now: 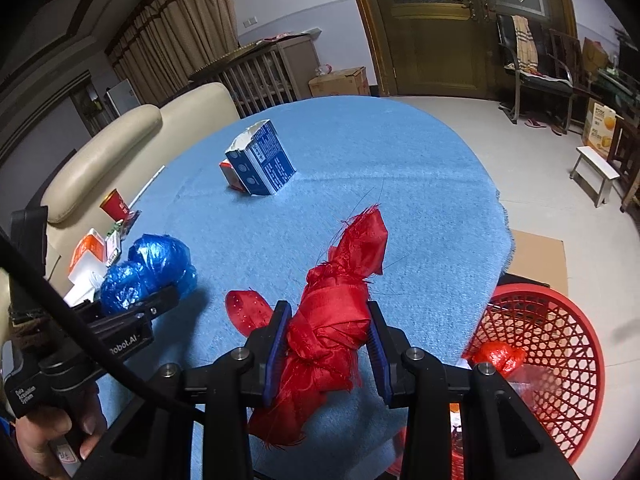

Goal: Collect trash
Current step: 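Carry both bags over the red wastebasket and open both grippers to drop them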

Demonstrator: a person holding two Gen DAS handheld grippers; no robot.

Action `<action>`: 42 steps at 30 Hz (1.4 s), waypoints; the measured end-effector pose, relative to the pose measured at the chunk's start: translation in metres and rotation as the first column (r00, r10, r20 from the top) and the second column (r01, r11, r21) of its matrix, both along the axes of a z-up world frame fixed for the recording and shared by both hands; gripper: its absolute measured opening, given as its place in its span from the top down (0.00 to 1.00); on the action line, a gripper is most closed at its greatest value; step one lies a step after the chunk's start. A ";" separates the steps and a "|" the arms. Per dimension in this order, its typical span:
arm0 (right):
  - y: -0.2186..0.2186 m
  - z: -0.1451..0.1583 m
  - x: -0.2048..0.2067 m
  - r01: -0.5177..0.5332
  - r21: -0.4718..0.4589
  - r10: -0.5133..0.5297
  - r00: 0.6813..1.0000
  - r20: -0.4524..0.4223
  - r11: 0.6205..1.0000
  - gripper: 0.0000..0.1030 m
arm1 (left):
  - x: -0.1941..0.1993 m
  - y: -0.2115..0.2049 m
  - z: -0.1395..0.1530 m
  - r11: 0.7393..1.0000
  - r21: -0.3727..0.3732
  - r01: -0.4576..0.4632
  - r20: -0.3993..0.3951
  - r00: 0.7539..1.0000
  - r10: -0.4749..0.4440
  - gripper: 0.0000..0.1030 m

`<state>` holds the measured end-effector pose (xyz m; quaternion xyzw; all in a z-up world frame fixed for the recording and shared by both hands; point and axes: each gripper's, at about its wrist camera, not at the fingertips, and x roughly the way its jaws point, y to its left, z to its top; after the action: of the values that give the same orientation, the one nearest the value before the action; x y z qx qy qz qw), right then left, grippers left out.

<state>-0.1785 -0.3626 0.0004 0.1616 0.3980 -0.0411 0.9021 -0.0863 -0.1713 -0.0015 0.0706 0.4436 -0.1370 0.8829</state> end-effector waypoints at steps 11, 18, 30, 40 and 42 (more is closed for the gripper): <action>-0.001 0.008 -0.019 0.024 -0.036 -0.024 1.000 0.002 0.999 0.62 | -0.017 -0.005 0.007 0.999 -0.020 0.044 0.023 0.999 -0.043 0.53; -0.032 0.012 -0.057 0.120 -0.062 -0.120 0.993 -0.002 0.991 0.62 | -0.034 -0.034 0.016 0.990 -0.037 0.135 0.044 0.990 -0.134 0.53; -0.113 -0.017 -0.111 0.251 -0.101 -0.262 0.957 -0.120 0.963 0.60 | -0.073 -0.124 0.028 0.925 -0.033 0.379 0.066 0.924 -0.376 0.53; -0.147 -0.038 -0.128 0.275 -0.060 -0.281 0.944 -0.175 0.960 0.21 | -0.091 -0.175 0.018 0.874 -0.005 0.485 0.025 0.874 -0.485 0.53; -0.159 -0.033 -0.137 0.311 -0.051 -0.315 0.937 -0.151 0.949 0.21 | -0.095 -0.186 0.015 0.862 0.002 0.506 0.013 0.862 -0.506 0.53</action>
<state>-0.3151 -0.5217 -0.0325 0.2073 0.4365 -0.2020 0.8519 -0.1810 -0.3575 0.0132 0.1848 0.4036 -0.3637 0.8190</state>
